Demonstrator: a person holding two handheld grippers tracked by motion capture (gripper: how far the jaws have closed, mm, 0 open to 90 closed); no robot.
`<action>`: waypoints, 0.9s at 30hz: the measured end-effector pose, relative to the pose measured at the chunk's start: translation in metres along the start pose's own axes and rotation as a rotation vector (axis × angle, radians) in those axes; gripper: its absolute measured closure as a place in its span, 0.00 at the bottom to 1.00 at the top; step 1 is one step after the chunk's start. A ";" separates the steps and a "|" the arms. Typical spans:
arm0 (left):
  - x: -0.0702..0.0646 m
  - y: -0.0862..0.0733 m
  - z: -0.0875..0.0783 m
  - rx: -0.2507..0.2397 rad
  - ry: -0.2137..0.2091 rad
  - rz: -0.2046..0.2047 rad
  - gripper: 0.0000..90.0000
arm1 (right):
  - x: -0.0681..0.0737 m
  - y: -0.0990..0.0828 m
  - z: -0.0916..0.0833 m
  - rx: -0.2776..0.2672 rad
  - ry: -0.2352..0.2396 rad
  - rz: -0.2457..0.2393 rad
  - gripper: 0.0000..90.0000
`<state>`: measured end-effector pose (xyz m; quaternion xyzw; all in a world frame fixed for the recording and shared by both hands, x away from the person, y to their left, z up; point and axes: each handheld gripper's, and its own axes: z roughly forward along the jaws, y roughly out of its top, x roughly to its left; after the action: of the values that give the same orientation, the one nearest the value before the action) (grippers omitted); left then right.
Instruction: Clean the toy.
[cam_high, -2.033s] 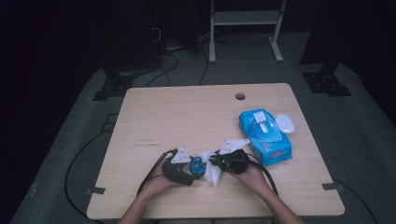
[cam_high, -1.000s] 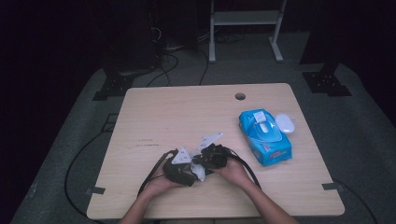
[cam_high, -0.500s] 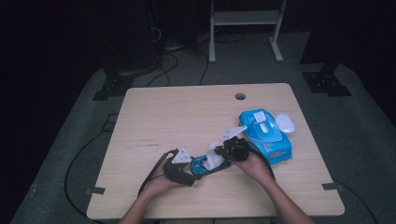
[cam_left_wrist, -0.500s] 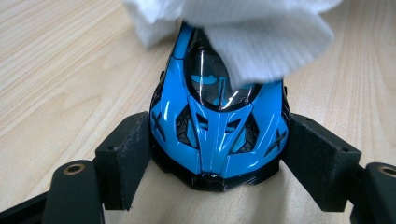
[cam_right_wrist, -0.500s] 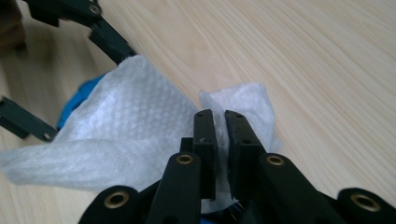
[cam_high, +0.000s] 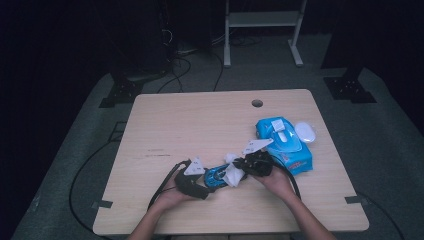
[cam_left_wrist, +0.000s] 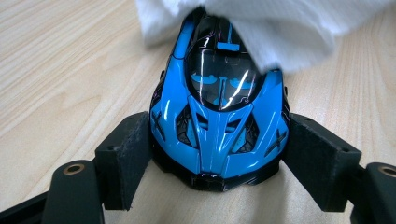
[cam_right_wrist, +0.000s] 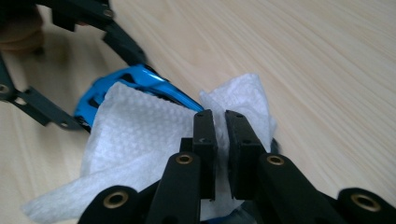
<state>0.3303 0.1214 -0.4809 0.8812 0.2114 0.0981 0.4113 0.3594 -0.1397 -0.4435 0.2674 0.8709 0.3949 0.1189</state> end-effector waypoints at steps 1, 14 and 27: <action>0.000 0.000 0.000 -0.002 0.000 -0.001 0.28 | -0.003 -0.002 -0.003 0.003 -0.011 0.009 0.92; 0.000 0.000 0.001 -0.002 0.001 -0.004 0.28 | 0.002 -0.023 -0.020 -0.026 0.022 0.028 0.92; 0.000 0.000 0.001 0.000 -0.002 -0.004 0.28 | -0.014 -0.001 -0.017 -0.048 -0.031 0.045 0.92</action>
<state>0.3308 0.1208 -0.4810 0.8809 0.2125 0.0963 0.4119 0.3634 -0.1593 -0.4330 0.2901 0.8530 0.4140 0.1300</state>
